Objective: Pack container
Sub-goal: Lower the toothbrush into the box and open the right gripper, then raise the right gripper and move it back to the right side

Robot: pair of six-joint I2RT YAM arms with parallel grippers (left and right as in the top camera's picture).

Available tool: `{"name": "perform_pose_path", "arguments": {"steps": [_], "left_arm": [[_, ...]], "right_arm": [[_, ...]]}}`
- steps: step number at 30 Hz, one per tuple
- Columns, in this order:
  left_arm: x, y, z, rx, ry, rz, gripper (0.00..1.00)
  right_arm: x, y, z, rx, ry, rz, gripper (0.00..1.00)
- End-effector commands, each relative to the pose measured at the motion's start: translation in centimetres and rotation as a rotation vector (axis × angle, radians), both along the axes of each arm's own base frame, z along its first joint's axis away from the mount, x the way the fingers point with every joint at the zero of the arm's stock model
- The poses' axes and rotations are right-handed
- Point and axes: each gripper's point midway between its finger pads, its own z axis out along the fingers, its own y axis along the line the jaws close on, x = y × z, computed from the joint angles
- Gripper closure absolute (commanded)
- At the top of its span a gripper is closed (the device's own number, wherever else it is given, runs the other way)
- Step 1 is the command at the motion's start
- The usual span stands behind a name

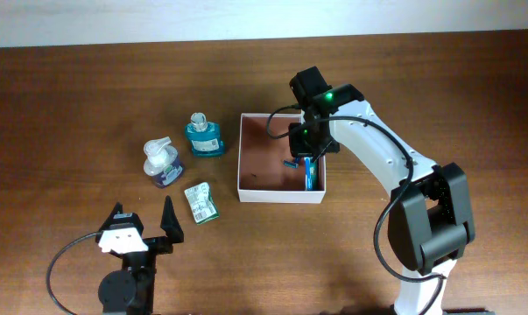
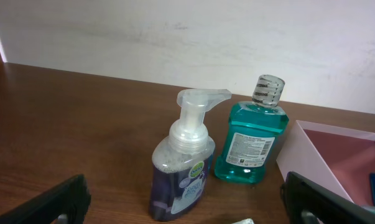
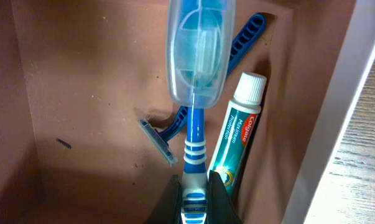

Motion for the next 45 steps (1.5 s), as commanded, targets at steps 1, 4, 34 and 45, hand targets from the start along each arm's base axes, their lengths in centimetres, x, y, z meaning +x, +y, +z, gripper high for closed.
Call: {"name": "perform_pose_path", "arguments": {"steps": [1,4,34,45], "left_arm": [[0.0,0.0,-0.2,0.008,0.000,-0.004,0.01],[0.0,0.0,-0.2,0.009,0.000,-0.003,0.01],[0.0,0.0,-0.2,0.008,0.000,-0.004,0.01],[0.0,0.0,-0.2,0.008,0.000,-0.004,0.00]], "right_arm": [[0.0,0.1,-0.3,-0.006,-0.002,-0.010,0.95],[0.1,0.2,-0.3,-0.004,-0.006,-0.010,0.86],[5.3,-11.4,9.5,-0.115,-0.149,-0.203,0.75],[2.9,-22.4,8.8,-0.152,-0.032,-0.422,0.01]]}}
